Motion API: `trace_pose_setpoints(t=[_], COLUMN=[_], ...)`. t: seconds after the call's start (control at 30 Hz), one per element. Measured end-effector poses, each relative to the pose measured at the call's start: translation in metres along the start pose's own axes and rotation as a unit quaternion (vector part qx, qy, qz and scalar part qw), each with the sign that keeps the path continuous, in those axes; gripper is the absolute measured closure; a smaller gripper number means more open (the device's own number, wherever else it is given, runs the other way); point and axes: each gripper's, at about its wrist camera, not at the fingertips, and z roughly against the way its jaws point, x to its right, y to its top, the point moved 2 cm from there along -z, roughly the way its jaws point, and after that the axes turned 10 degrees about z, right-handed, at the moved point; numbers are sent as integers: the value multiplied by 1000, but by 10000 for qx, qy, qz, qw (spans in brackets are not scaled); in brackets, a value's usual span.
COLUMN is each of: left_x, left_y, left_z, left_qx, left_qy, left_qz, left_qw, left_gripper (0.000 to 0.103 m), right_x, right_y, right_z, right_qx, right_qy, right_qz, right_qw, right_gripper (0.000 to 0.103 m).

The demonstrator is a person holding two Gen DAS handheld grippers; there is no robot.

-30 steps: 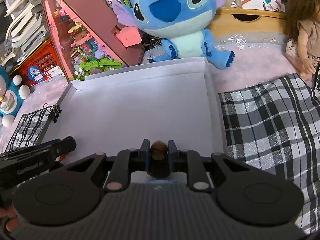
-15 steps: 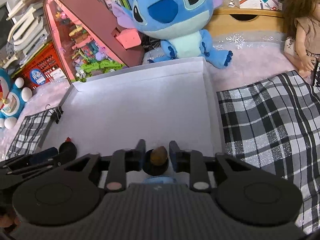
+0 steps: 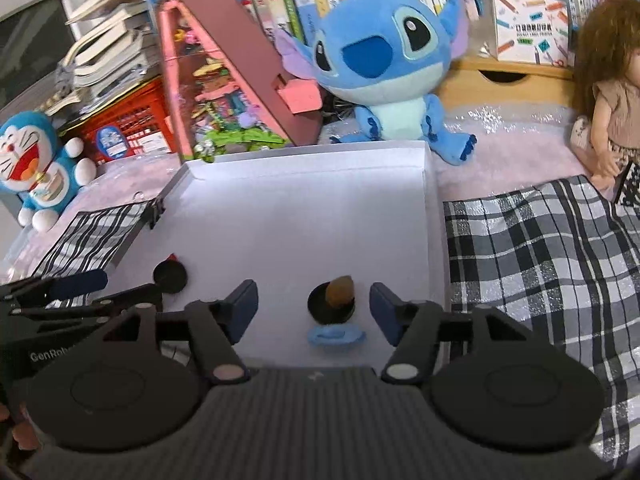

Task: Organize rigid objects
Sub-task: 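Open left tool to drop the black cap while right tool releases the brown ball, then move both tools back to the cloth toward the red piece and binder clip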

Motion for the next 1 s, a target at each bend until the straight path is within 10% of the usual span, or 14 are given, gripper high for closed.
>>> trace_pose_setpoints(t=[1.0], left_x=[-5], left_y=[-70], left_z=[79], left_qx=[179], left_qy=[-403], left_qz=[-268], left_qw=[9987], left_gripper=[21], right_x=[-48], right_y=[-65], right_z=[65], right_qx=[408], right_qy=[211], right_qz=[1339], right_qw=[9899], right_gripper=[14])
